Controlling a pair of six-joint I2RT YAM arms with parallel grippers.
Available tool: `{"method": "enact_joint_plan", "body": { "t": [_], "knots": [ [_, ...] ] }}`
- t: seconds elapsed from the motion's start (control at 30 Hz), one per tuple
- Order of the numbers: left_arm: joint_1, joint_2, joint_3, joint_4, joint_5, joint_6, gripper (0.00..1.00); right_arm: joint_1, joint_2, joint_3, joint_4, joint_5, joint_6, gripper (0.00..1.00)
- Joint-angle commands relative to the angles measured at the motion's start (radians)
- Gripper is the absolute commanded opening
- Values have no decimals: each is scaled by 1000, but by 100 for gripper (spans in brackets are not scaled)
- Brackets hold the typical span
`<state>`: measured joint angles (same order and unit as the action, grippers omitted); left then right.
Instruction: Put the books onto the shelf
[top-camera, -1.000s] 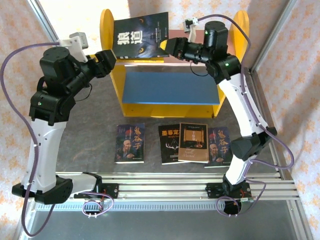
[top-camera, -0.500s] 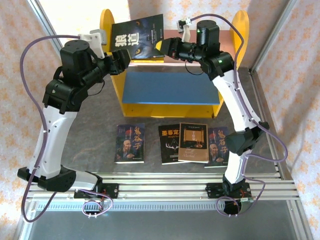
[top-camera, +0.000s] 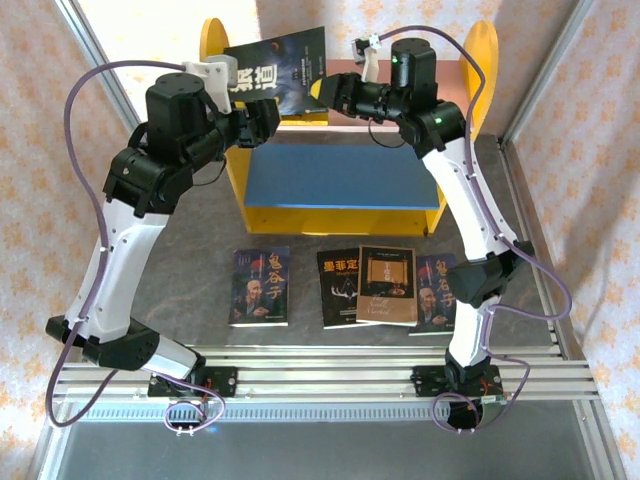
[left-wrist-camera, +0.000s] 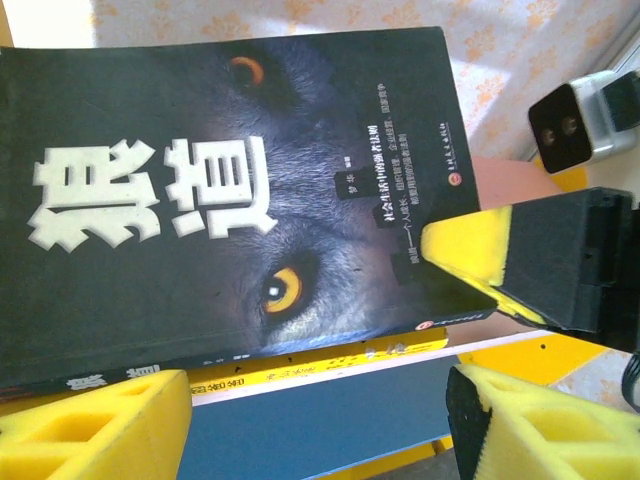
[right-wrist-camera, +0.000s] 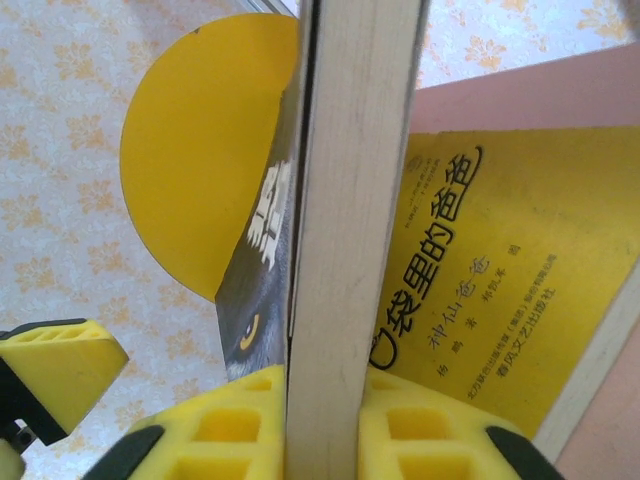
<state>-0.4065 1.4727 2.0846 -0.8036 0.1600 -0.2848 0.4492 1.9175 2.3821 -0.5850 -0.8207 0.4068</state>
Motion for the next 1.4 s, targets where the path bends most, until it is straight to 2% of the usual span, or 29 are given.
{"method": "enact_joint_plan", "body": {
  "t": [0.0,0.17,0.47,0.73,1.13,1.37],
  "knots": [
    [-13,8,46,-19,-39,27,68,6,8,69,22,17,-31,25],
    [-23,22,69,-23,-48,31,68,3,26,103,-8,19,-43,27],
    [-34,35,88,-34,-62,37,68,-13,41,123,-46,-11,-51,13],
    [-44,37,87,-29,-66,36,68,-14,54,123,-22,-61,-24,15],
    [-61,41,92,-24,-87,39,69,-14,71,132,-25,-56,-12,28],
    [-70,43,100,-27,-106,46,69,-21,51,147,-108,36,-80,44]
  ]
}}
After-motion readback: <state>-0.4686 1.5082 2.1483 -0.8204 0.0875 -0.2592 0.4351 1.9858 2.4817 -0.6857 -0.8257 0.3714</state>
